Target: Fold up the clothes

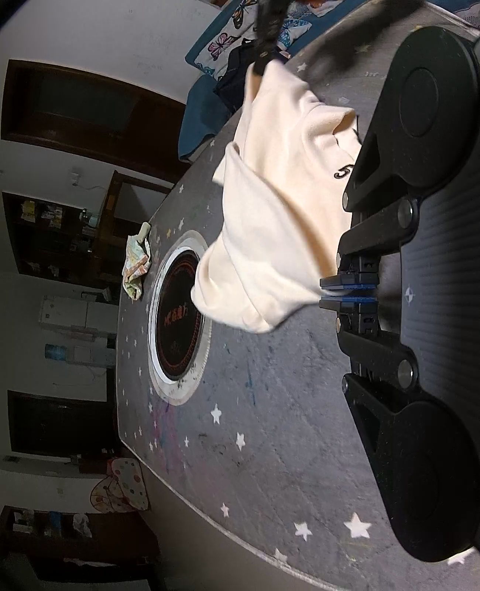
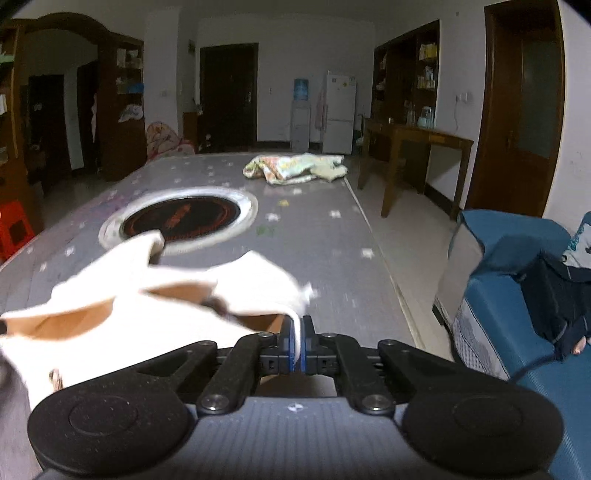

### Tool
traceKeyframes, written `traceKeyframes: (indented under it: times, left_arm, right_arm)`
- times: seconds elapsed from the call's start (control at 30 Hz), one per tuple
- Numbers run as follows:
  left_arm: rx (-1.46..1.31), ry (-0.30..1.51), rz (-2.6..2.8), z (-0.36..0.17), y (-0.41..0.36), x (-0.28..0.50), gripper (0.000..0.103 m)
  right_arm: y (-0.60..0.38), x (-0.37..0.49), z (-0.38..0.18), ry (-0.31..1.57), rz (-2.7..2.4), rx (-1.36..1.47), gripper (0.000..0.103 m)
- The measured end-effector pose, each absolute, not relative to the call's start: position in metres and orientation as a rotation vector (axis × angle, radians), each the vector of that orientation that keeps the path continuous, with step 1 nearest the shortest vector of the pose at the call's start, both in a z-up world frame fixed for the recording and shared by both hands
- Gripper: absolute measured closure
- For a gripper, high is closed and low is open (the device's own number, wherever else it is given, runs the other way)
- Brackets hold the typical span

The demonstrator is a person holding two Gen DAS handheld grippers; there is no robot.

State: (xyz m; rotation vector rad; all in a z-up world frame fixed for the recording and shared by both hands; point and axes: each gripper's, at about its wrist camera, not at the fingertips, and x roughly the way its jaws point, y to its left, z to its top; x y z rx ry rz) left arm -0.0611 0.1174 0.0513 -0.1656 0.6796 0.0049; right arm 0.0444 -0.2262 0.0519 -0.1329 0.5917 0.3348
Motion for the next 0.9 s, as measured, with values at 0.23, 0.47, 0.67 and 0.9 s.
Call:
traceKeyframes:
  times: [0.23,0.47,0.67,0.9]
  left_arm:
    - [-0.13,0.683,-0.044,0.056,0.113,-0.07,0.098]
    - [-0.046,0.65,-0.15,0.067,0.067,-0.036,0.091]
    - [0.054,0.643,-0.204,0.069,0.024,0.009,0.067]
    - [0.154,0.657,-0.268,0.062,-0.014,0.058,0.063]
  right_arm:
    - [-0.236,0.016,0.037,0.682,0.378,-0.172,0.086]
    - [-0.23,0.019,0.053,0.613,0.385,-0.176,0.082]
    - [-0.211,0.043,0.05,0.608,0.422,-0.201,0.074]
    - [-0.19,0.076,0.035,0.638,0.462,-0.251,0.073]
